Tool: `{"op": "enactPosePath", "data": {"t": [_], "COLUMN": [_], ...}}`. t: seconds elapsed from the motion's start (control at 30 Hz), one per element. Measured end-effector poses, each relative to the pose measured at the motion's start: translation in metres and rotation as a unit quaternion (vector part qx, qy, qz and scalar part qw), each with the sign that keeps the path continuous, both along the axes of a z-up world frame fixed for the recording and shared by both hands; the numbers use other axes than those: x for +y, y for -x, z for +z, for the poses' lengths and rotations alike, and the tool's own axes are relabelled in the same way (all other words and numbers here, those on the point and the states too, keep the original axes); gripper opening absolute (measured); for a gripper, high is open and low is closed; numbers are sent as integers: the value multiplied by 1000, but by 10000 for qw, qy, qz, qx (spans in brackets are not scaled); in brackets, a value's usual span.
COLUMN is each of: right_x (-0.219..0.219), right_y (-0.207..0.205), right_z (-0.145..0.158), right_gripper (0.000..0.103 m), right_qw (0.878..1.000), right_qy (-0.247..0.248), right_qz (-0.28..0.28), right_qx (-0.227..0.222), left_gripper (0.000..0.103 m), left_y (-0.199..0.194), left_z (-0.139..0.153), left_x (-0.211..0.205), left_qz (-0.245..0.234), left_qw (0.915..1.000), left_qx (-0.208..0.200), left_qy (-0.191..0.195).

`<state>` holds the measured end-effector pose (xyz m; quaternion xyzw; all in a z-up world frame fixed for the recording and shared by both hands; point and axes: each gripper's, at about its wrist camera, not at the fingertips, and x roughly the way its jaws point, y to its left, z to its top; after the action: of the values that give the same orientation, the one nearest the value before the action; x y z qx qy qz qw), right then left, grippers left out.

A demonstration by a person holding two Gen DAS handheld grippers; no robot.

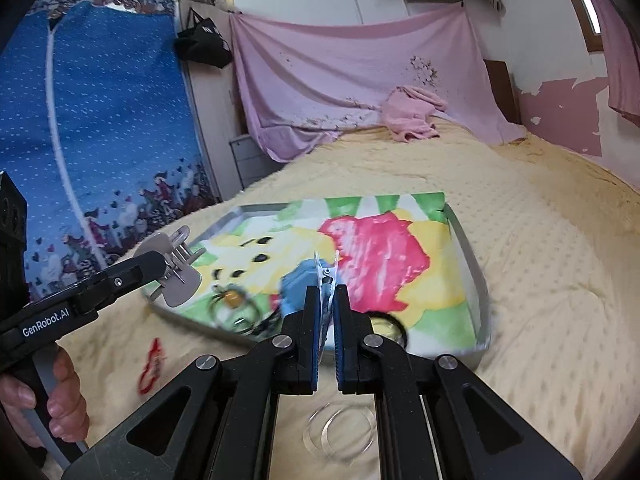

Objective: Organize jewelry
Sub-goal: 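Carry white clip in right tool while left tool carries claw clip, releasing both in tray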

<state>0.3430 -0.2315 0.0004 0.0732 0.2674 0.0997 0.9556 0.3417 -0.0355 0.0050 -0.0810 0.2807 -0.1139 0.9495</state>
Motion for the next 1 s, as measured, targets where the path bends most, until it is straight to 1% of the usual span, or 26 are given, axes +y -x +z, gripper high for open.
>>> {"op": "enactPosePath", "data": {"t": [0.13, 0.2, 0.27, 0.3, 0.5, 0.57, 0.63, 0.67, 0.7, 0.77, 0.87, 0.93, 1.0], "right_x": [-4, -9, -10, -10, -1, 0, 0, -1, -1, -2, -5, -6, -6], "right_y": [-23, -33, -40, -42, -52, -53, -54, -54, -53, -53, -51, -47, -41], "right_z": [-9, -16, -22, -25, -35, -36, -37, -38, -38, -38, -37, -35, -31], "right_gripper": [6, 6, 6, 6, 6, 6, 6, 6, 6, 8, 11, 16, 26], "right_qw": [9993, 9985, 9975, 9971, 9945, 9941, 9937, 9935, 9933, 9933, 9938, 9943, 9957], "right_qy": [72, -69, -79, -61, 96, 119, 119, 113, 101, 82, 67, 71, 139], "right_qz": [-86, -38, -7, 25, 91, 105, 110, 111, 116, 106, 77, 62, 41], "right_qx": [345, 539, 705, 764, 1038, 1077, 1113, 1129, 1148, 1144, 1111, 1058, 912], "left_gripper": [48, 48, 48, 48, 49, 49, 49, 51, 57, 63, 63, 66, 74], "left_y": [-17, -23, -28, -28, -36, -36, -33, -32, -31, -28, -23, -19, -12], "left_z": [-11, -13, -16, -16, -25, -27, -29, -29, -30, -29, -26, -23, -18], "left_x": [-8, -10, -12, -13, -22, -21, -19, -17, -16, -13, -8, -5, -1], "left_qz": [-19, -100, -141, -154, -163, -143, -136, -129, -111, -61, -8, 2, 56], "left_qw": [9995, 9990, 9985, 9984, 9959, 9958, 9964, 9965, 9965, 9970, 9978, 9983, 9989], "left_qx": [262, 328, 397, 390, 710, 755, 743, 752, 762, 724, 628, 577, 458], "left_qy": [-202, -279, -357, -377, -527, -492, -372, -349, -325, -279, -202, -101, -29]}}
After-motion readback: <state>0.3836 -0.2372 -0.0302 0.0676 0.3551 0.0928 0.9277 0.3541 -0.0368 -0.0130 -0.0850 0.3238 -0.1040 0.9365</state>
